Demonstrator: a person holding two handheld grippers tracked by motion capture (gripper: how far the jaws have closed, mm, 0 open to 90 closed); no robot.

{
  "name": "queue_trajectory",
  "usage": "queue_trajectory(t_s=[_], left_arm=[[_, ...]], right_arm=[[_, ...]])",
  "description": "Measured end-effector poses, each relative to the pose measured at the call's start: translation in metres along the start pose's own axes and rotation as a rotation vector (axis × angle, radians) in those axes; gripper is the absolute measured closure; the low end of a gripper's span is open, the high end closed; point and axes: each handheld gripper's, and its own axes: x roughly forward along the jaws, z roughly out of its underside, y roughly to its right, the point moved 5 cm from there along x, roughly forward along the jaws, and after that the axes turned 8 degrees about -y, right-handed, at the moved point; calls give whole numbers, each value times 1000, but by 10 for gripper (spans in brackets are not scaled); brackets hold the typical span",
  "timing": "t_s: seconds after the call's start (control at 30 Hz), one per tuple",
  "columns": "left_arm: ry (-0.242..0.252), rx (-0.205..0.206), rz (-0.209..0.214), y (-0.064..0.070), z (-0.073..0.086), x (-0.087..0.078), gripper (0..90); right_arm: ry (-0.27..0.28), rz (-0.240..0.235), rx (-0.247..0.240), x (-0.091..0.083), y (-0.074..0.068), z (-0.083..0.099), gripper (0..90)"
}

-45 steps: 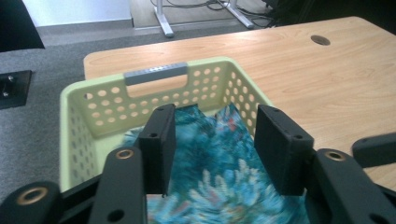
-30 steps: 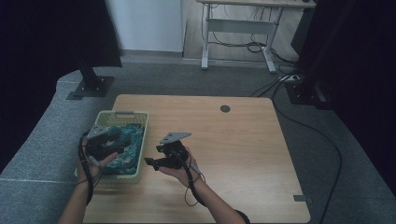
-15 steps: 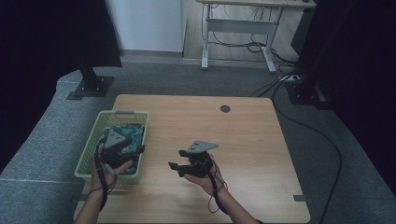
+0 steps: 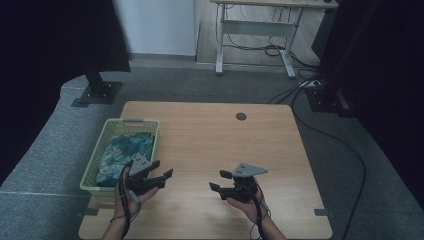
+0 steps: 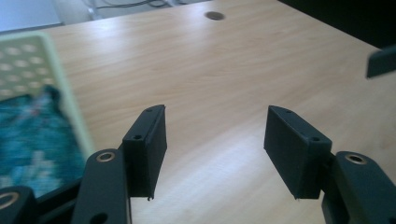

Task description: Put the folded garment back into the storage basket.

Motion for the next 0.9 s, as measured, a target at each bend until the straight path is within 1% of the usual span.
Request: queue_trajectory(t_s=[0.2,0.37,0.47,0.63,0.7,0.9], left_arm=[[13,41,40,30,14,5,391],[-27,84,81,54,28,11,384],[-49,105,90,65,39,16,383],[-86,106,117,75,55,30,383],[-96,107,116,78,58,35,383],[-91,103,124,80,61,41,379]], right_arm=[[3,40,9,-26,6,22,371],[-16,70,10,-42,8,44,371],[-35,84,8,-48,6,60,370],[-53,100,13,-54,7,81,370],[-54,107,22,-54,8,86,370],[-43,109,47,-56,10,92,362]])
